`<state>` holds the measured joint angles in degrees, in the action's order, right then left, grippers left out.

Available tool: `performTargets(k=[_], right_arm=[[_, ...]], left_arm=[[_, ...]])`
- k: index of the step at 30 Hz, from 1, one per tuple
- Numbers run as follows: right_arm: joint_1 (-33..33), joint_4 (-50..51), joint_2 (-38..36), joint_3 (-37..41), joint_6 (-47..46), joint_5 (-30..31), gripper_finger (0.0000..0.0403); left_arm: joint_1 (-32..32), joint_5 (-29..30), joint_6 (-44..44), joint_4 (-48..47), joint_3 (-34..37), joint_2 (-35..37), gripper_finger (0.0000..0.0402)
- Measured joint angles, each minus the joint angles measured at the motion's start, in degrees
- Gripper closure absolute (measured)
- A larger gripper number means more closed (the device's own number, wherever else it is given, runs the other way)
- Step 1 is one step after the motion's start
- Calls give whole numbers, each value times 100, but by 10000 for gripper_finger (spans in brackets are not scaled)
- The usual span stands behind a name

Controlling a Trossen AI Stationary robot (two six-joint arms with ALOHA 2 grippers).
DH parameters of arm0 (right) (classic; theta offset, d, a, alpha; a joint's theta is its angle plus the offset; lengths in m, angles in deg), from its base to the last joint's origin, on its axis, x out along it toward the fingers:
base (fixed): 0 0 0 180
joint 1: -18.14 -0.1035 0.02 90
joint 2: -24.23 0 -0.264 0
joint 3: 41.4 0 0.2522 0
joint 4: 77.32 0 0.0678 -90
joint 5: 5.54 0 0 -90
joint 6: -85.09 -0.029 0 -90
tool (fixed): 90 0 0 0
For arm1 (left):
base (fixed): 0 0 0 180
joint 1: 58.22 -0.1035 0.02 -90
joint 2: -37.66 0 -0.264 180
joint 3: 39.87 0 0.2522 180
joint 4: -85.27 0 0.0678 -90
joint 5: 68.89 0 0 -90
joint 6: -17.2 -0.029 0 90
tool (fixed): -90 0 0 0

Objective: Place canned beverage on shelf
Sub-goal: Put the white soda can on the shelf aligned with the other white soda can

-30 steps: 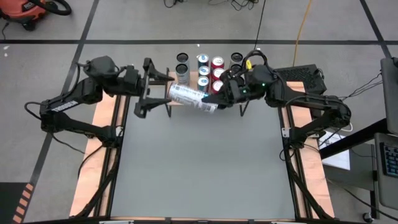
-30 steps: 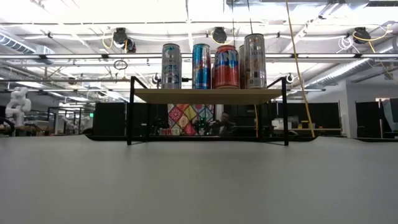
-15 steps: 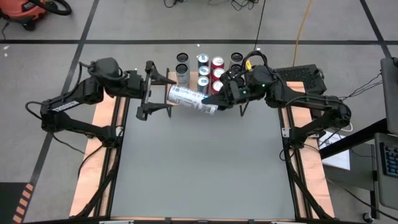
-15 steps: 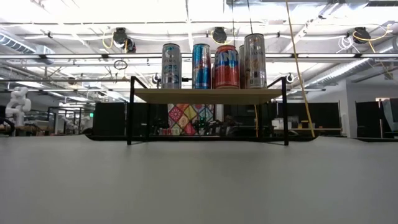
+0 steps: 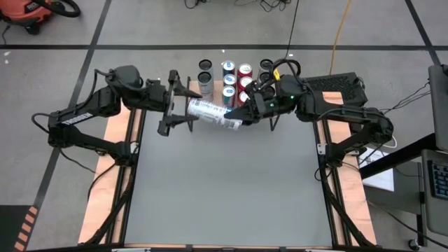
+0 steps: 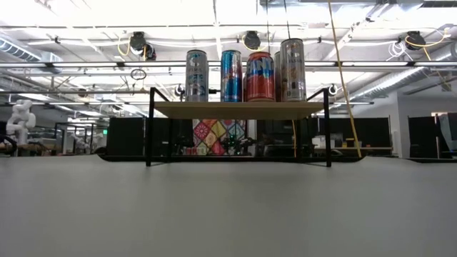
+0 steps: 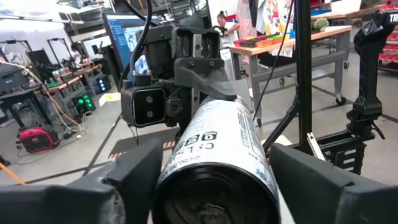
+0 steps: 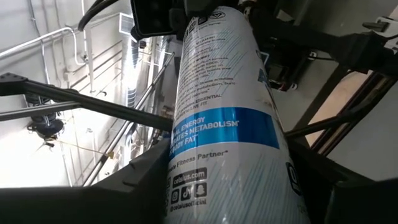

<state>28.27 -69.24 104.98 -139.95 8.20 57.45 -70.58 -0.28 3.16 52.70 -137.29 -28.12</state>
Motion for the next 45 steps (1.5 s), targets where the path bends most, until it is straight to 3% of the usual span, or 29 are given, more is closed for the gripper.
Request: performTargets(k=[7, 16, 21, 27, 37, 45], right_arm=[[-2, 40, 10, 2, 19, -36, 174], [2, 24, 10, 2, 101, 10, 173], [3, 16, 12, 2, 130, 5, 173], [2, 36, 10, 2, 281, -26, 173], [0, 194, 10, 2, 479, -41, 172], [0, 215, 10, 2, 724, -5, 170]], left_arm=[[107, 154, -240, -170, 0, 7, 139], [129, 403, 173, -226, -2, 2, 48], [129, 417, 451, -372, -2, -2, 34], [125, 295, 847, -334, -2, -2, 62], [125, 282, 872, -466, -2, 0, 160], [125, 284, 855, -465, 0, 20, 160]])
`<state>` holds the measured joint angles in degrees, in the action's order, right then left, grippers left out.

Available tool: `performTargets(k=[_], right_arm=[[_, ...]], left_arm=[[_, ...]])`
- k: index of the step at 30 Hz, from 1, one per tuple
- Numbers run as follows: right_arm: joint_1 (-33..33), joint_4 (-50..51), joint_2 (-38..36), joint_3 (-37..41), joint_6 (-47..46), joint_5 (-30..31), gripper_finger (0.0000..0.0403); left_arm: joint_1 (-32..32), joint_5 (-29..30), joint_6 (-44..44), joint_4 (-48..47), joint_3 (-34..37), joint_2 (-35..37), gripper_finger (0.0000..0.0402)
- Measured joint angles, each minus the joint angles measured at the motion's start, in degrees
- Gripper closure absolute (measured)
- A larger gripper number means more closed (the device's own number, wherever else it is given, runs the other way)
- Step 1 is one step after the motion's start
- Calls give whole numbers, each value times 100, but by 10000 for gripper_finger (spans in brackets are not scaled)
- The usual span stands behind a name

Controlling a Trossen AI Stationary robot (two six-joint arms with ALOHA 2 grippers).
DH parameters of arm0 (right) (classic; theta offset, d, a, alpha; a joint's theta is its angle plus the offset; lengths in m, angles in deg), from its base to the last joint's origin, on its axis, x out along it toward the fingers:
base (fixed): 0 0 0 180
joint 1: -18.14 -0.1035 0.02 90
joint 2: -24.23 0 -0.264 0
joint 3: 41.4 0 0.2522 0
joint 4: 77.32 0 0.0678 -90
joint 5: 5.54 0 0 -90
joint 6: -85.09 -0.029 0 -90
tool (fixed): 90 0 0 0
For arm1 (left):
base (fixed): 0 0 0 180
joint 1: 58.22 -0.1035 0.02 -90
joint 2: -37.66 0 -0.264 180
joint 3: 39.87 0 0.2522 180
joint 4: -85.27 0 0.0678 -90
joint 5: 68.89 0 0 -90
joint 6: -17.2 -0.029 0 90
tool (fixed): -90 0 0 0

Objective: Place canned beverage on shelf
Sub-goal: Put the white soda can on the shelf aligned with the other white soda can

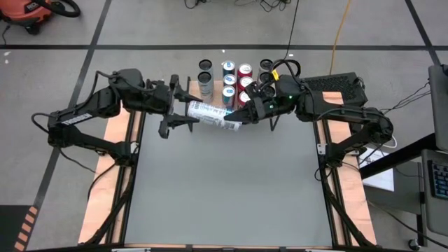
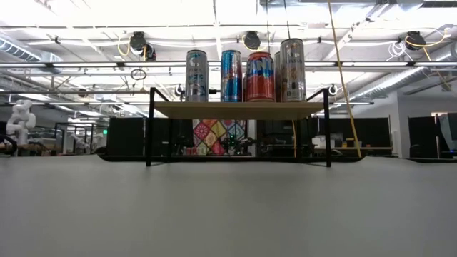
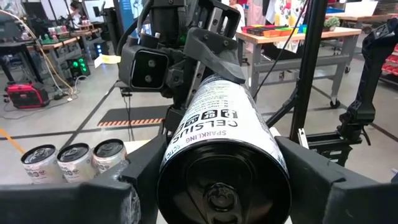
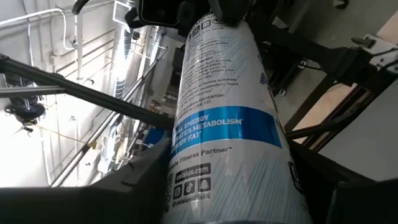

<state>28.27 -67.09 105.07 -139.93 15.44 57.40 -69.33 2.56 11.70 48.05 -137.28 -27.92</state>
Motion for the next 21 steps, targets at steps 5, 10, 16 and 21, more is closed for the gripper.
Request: performTargets(k=[5, 10, 16, 21], right_arm=[[0, -12, 0, -2, 305, 19, 141], [4, -34, -15, -7, 633, 153, 98], [48, -220, -15, -7, 1197, 422, 68], [81, -346, -244, -4, 2243, 838, 62]], left_arm=[[0, 3, 120, -2, 9, 44, 157], [7, -46, 149, 0, 9, 91, 160], [-11, -18, 400, -16, 9, 87, 160], [-101, 102, 1663, -211, 10, 88, 160]])
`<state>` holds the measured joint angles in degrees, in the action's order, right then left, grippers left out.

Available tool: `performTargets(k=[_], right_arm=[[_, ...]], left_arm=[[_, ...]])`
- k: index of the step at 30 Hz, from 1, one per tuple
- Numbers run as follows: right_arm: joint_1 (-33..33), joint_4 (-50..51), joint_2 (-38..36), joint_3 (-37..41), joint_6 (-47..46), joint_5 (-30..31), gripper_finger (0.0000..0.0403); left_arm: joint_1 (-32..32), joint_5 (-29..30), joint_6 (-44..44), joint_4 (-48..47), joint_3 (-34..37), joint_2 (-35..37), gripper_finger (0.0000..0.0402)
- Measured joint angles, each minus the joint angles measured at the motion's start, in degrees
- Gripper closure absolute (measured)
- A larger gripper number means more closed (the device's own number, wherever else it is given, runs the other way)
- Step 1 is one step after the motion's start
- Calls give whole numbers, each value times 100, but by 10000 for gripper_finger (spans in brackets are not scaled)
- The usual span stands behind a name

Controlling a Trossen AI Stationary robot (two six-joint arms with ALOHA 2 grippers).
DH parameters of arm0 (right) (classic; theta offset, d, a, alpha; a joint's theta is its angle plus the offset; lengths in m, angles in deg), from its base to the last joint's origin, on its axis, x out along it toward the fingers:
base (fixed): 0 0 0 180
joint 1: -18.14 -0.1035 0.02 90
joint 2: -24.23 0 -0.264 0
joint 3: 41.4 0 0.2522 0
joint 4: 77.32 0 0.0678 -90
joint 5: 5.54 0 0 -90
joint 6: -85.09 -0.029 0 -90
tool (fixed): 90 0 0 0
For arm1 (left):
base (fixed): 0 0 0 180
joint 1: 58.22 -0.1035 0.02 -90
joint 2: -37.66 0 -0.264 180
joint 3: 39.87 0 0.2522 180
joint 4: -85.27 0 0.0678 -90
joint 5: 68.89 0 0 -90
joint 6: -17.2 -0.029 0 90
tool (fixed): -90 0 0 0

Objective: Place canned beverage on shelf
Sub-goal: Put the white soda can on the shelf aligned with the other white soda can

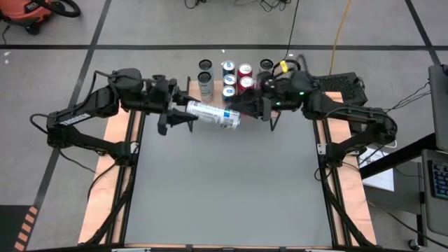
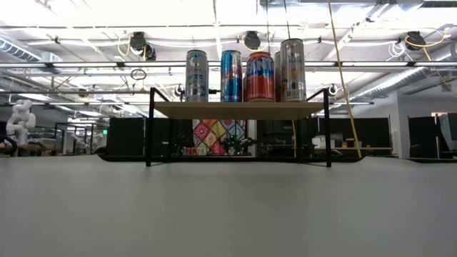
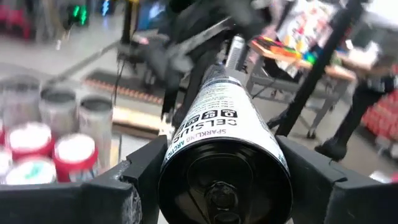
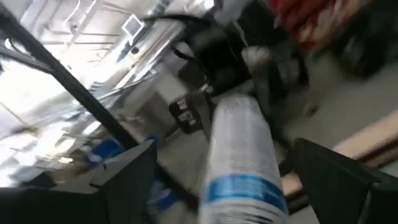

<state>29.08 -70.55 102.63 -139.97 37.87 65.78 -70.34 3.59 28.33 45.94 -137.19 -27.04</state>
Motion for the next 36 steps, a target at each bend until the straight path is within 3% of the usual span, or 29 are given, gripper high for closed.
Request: performTargets(k=[7, 14, 18, 21, 26, 36], right_arm=[[-234, 564, -596, 0, 2418, 1068, 61], [-1060, 1473, -899, 0, 4690, 2597, 61], [-1472, 1859, -874, 2, 5447, 3481, 61], [-1620, 2031, -822, 2, 5667, 3811, 61], [-1707, 2330, -770, 0, 5738, 3964, 62], [-1707, 3260, -656, 0, 5545, 3338, 62]], left_arm=[[5, 639, 2402, -218, -1, -44, 160], [31, 1090, 4855, -236, -6, -79, 160], [46, 1106, 6003, -292, -8, -135, 160], [112, 1106, 6591, -527, -8, -203, 159], [264, 881, 7195, -520, -8, -417, 158], [478, 880, 7482, -486, -8, -854, 156]])
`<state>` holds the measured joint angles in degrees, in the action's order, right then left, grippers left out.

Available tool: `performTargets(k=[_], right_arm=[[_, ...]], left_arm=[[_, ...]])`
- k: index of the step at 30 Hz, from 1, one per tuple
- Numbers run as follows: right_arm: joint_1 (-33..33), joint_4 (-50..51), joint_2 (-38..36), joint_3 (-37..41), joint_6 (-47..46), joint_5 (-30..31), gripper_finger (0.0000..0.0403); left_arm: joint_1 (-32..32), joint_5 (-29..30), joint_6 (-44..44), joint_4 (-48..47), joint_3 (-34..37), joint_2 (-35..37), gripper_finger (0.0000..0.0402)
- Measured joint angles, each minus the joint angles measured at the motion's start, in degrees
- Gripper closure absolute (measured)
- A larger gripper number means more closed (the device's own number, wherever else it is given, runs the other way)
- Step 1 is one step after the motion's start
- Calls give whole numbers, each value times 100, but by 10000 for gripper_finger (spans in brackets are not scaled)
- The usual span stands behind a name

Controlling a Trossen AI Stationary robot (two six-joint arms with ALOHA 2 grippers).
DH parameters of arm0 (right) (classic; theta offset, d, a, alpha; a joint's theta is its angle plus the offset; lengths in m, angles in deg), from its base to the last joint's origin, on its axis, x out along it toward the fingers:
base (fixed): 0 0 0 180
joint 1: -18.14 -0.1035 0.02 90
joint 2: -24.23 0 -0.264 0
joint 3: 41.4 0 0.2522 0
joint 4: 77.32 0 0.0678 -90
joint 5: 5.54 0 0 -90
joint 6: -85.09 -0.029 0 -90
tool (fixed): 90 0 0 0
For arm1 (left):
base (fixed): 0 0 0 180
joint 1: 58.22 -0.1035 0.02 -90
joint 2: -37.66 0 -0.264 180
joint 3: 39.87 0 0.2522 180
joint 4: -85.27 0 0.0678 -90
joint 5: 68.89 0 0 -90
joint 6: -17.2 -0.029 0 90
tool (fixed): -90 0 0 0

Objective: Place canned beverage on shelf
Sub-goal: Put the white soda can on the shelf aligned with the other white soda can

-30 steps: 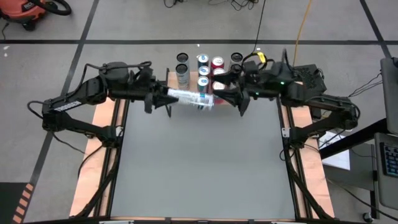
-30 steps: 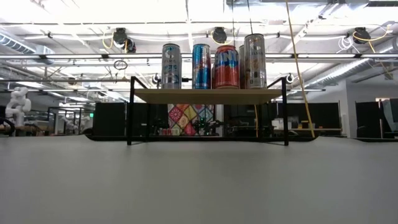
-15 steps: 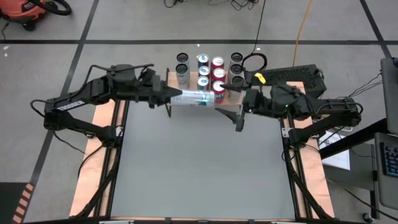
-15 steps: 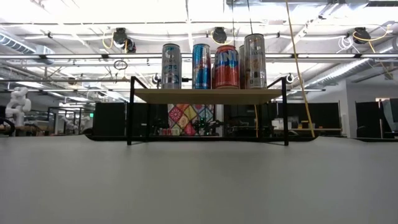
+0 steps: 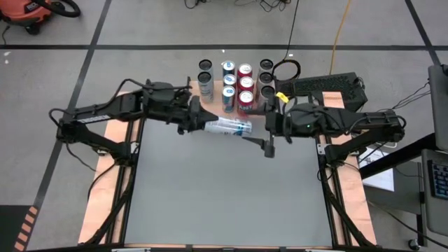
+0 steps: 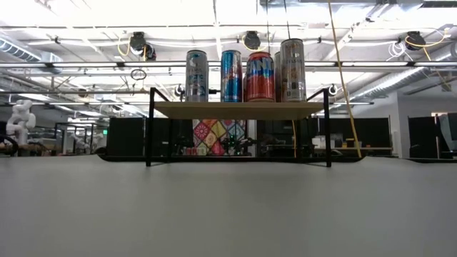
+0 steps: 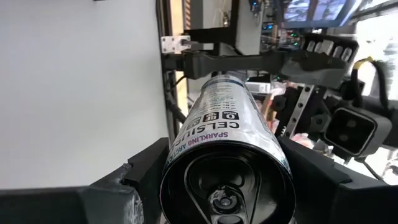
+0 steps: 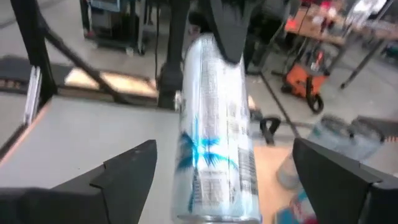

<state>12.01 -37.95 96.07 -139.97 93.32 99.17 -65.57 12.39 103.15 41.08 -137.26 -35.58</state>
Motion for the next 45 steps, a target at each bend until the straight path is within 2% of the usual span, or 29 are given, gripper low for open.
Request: performTargets(k=[8, 16, 26, 34, 37, 40, 45], right_arm=[[6, 772, 175, 2, 88, -133, 62], [45, 801, 483, 2, 235, 37, 72], [85, 546, 691, 2, 448, 65, 128], [87, 578, 686, 2, 448, 74, 190], [87, 586, 686, 2, 445, 74, 199], [87, 589, 686, 2, 345, 71, 198], [80, 591, 679, 2, 47, -19, 198]], left_arm=[[0, 78, -136, 46, 0, -202, 156], [2, 84, -229, 41, 0, -234, 155], [41, 80, -270, 32, 0, -232, 155], [52, 99, -240, 17, 0, -229, 155], [64, 105, -241, 13, 0, -229, 154], [67, 105, -309, 13, 0, -229, 143], [76, 78, -775, 173, 0, -229, 96]])
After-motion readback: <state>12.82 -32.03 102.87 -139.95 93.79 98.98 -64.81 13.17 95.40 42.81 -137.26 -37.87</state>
